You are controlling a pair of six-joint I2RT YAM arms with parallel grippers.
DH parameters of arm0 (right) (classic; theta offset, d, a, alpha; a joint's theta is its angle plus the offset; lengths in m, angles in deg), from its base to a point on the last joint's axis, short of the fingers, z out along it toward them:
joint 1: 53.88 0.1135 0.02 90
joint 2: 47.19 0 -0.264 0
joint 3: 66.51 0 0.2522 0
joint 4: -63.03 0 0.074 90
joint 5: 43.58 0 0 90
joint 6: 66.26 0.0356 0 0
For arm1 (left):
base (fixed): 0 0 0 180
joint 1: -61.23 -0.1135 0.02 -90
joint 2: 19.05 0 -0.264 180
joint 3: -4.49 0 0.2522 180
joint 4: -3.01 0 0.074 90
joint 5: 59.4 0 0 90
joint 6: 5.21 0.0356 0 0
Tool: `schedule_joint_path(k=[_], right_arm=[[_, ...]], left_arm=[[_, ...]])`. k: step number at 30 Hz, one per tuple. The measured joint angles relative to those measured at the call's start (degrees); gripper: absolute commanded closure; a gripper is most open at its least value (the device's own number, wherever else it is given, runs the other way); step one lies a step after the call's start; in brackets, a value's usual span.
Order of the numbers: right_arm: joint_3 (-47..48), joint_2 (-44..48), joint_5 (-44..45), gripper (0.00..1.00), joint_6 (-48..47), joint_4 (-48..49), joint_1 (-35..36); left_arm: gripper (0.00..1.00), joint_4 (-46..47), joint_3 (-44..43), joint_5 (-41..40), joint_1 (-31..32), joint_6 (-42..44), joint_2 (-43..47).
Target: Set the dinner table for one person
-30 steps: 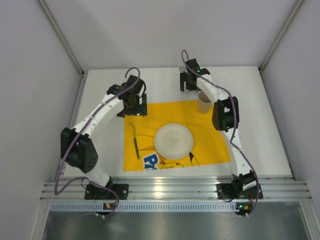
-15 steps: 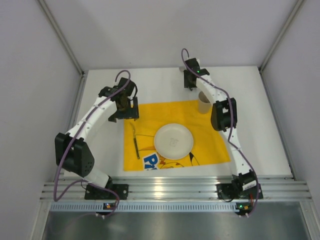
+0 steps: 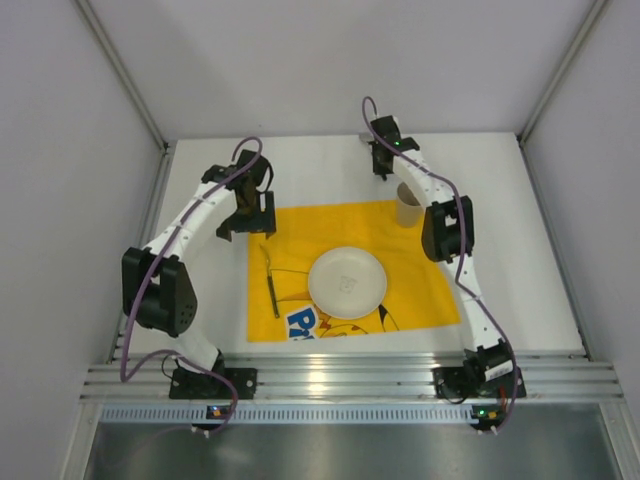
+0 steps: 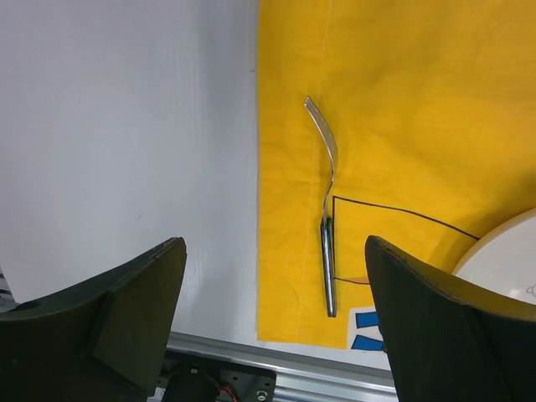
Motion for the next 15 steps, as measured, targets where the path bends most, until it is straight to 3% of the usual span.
schedule_joint_path(k=[9,15], right_arm=[[-0.2,2.2,-1.6,1.0,0.2,0.0,-1.5],[-7.1,16.1,-4.4,1.0,2.3,2.0,-3.7]], left_arm=[[0.07,0.2,-4.3,1.1,-0.5,0.9,-1.7],[0.07,1.6,-6.7,2.6,-0.5,0.8,-3.2]])
